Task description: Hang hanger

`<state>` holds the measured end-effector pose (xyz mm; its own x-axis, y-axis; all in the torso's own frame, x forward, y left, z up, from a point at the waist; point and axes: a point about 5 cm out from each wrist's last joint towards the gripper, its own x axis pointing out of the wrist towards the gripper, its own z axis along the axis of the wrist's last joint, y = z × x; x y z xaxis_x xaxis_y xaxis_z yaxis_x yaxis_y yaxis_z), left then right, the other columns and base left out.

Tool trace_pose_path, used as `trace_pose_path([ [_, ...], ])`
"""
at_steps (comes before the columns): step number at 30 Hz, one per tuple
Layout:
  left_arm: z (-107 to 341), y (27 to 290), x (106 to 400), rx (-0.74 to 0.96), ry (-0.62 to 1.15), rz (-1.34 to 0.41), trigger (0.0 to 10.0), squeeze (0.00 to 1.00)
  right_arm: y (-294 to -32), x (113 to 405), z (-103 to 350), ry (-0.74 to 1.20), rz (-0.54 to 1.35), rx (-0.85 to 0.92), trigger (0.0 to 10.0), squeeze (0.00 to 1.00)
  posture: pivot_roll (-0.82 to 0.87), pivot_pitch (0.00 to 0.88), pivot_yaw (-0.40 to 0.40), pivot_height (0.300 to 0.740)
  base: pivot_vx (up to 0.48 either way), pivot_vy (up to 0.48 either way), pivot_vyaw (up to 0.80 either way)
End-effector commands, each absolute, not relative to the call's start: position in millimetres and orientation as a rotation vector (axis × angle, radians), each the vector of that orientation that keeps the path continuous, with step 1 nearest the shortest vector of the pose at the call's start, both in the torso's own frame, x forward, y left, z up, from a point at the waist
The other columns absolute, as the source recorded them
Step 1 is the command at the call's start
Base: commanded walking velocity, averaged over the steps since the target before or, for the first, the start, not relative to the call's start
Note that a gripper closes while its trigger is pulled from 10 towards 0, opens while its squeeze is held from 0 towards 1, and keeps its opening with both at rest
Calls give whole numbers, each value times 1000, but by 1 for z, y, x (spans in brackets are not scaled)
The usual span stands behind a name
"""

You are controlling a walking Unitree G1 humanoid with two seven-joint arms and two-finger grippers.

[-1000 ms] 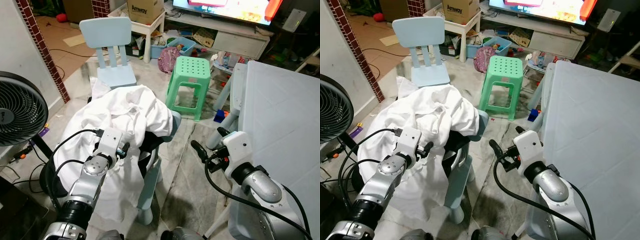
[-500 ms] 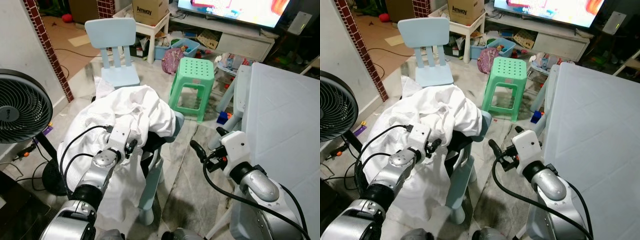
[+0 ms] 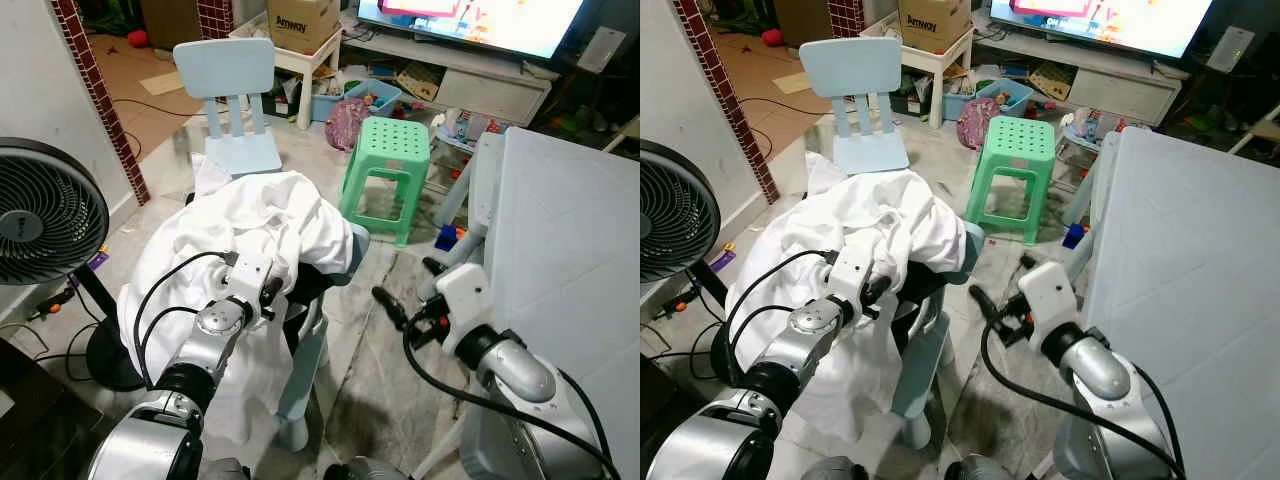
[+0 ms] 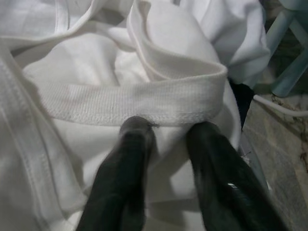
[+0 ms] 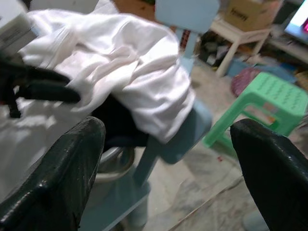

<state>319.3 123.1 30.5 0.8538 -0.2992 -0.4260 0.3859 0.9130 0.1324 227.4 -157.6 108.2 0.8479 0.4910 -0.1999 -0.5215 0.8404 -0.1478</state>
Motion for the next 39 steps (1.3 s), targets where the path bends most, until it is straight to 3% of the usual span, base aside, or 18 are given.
trace_pose_path([
  [1, 33, 120, 322, 219, 401, -376, 0, 0, -158, 223, 107, 187, 596, -200, 10000, 0, -110, 0, -58, 740, 0, 0, 0],
  [19, 53, 122, 332, 214, 232, -276, 0, 0, -151, 215, 95, 249, 708, -235, 10000, 0, -99, 0, -54, 740, 0, 0, 0],
  [25, 87, 112, 336, 324, -34, -290, 0, 0, -152, 217, 95, 238, 696, -253, 10000, 0, -98, 0, -53, 740, 0, 0, 0],
  [32, 120, 95, 317, 457, -307, -357, 0, 0, -148, 220, 94, 223, 700, -274, 10000, 0, -74, 0, -50, 740, 0, 0, 0],
  [39, 125, 102, 285, 574, -376, -366, 0, 0, -148, 221, 92, 218, 692, -278, 10000, 0, -61, 0, -46, 740, 0, 0, 0],
])
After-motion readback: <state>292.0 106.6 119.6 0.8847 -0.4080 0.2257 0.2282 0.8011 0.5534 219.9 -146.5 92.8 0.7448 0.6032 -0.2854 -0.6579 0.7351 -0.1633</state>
